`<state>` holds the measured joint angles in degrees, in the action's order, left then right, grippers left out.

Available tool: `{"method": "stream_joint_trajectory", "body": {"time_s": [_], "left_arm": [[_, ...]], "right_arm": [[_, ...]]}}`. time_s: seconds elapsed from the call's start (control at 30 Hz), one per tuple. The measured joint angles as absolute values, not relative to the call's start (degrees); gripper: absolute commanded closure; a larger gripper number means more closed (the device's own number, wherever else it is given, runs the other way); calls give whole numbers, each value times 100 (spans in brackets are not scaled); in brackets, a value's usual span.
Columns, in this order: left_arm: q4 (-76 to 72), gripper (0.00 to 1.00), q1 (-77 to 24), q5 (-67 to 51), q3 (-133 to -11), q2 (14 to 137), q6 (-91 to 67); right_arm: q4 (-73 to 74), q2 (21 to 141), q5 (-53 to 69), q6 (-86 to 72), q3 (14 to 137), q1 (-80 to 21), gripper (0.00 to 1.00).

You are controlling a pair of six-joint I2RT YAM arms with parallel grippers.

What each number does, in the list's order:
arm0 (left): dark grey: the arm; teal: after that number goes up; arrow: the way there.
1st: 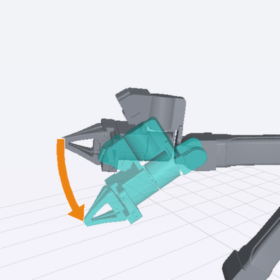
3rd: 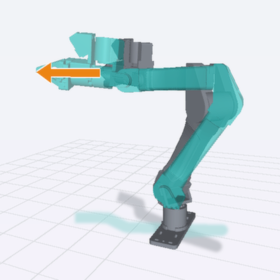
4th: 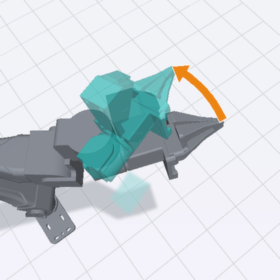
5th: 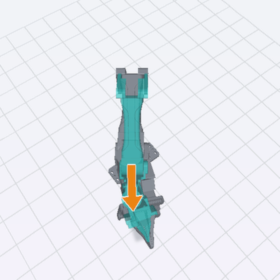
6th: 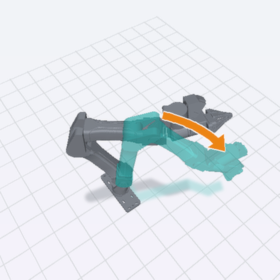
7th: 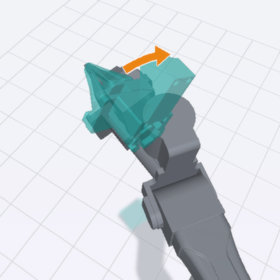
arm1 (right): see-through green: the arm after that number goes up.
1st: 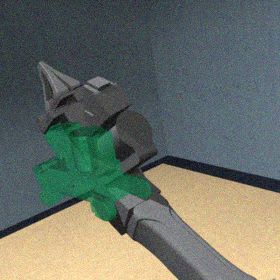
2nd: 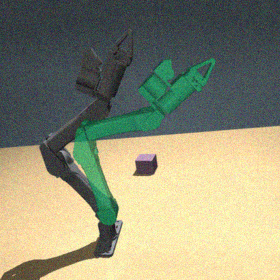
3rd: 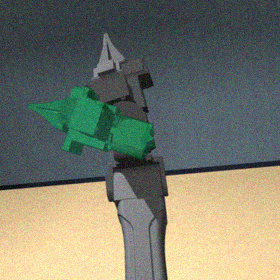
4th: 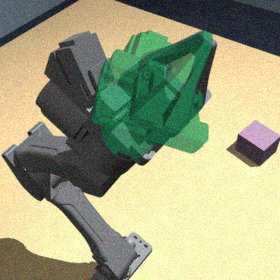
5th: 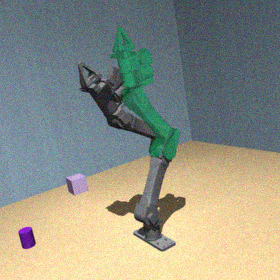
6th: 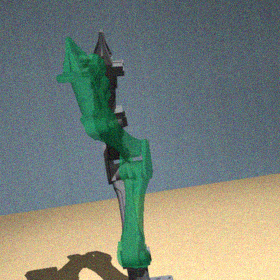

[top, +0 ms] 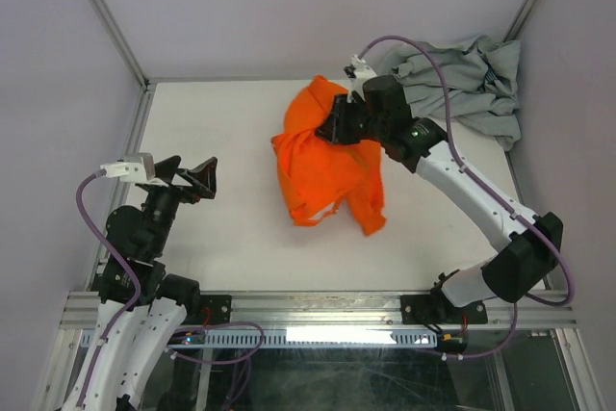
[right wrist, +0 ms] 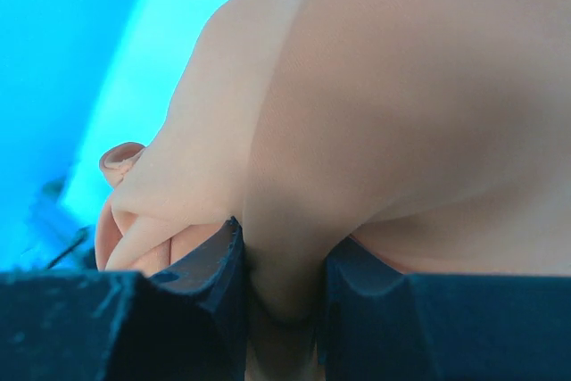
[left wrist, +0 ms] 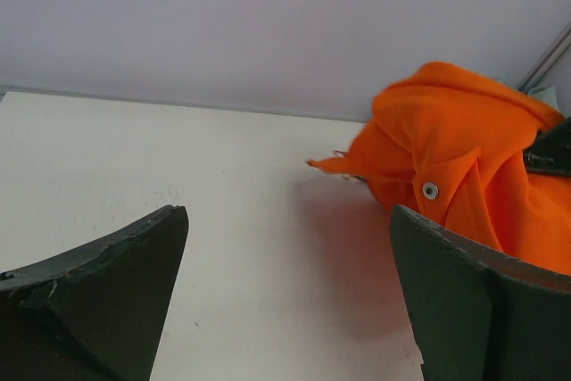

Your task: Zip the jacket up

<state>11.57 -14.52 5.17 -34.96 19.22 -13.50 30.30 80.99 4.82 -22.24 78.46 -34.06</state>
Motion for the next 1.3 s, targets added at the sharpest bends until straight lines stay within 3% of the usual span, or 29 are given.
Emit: {"method": "stream_joint_trajectory", "body": {"time_s": [0.17,0.33,0.53,0.7,1.03,1.3], "left_arm": [[1162,1,-1452,517,-3496,1922,-1350],[1197,1,-1452,489,-3496,1922,-1350],[1203,1,-1441,222,-3557,2235,-1354],[1247,1,-1415,-207,-3701,2786,-1509],[917,1,-1415,-784,-3605,4182,-2987],[-73,1,-1415,-961,-2716,5271,-4169]], "right_arm": [[1909,8449,1737,-2322,8261,-3765,97],[1363,8425,1627,-2497,7874,-3754,73],[1033,8125,722,-2930,5994,-3422,39],[1588,7988,-316,-2786,5135,-3205,21],[2423,6810,-1133,-1752,5863,-4163,7],[2716,7883,-2025,-1546,6637,-5854,2]]}}
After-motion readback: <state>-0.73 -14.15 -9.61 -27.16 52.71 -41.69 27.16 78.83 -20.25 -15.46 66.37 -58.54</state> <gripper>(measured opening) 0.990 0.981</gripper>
